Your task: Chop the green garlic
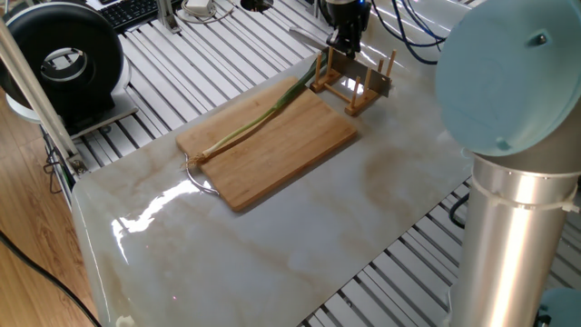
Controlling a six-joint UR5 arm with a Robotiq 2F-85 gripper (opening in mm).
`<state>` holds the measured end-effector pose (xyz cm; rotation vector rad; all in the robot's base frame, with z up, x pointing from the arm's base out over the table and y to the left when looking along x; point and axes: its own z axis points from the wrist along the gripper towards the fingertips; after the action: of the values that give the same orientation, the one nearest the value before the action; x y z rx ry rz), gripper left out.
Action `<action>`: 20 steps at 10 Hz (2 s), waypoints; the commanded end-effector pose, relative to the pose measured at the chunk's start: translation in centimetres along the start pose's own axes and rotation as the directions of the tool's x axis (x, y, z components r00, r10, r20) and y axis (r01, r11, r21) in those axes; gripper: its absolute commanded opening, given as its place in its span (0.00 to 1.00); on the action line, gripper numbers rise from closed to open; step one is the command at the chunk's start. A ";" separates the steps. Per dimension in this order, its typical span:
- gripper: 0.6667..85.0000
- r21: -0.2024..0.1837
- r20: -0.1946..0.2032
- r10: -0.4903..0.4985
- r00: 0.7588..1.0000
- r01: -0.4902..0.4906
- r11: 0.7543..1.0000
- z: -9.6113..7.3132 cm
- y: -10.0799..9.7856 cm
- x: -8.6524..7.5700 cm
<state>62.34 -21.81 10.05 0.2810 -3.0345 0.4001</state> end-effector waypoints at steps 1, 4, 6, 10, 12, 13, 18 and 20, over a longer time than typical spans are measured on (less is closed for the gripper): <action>0.28 -0.018 0.030 -0.001 1.000 0.001 1.000 0.6 0.2 -0.3; 0.28 -0.019 0.033 -0.005 0.999 0.006 1.000 0.3 0.4 -0.1; 0.28 -0.016 0.031 -0.005 1.000 0.006 1.000 0.5 0.5 -0.1; 0.27 0.008 0.026 -0.008 1.000 0.008 1.000 1.7 0.3 0.1; 0.27 0.010 0.029 -0.011 1.000 0.011 1.000 2.3 0.0 0.4; 0.27 0.011 0.030 -0.011 0.999 0.011 1.000 2.5 -0.1 0.5; 0.25 0.006 0.038 0.001 0.999 -0.001 1.000 3.1 0.3 0.3; 0.22 -0.024 0.027 0.030 0.999 -0.029 0.999 3.5 1.2 0.6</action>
<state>61.75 -22.46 7.05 0.2951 -3.0619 0.4183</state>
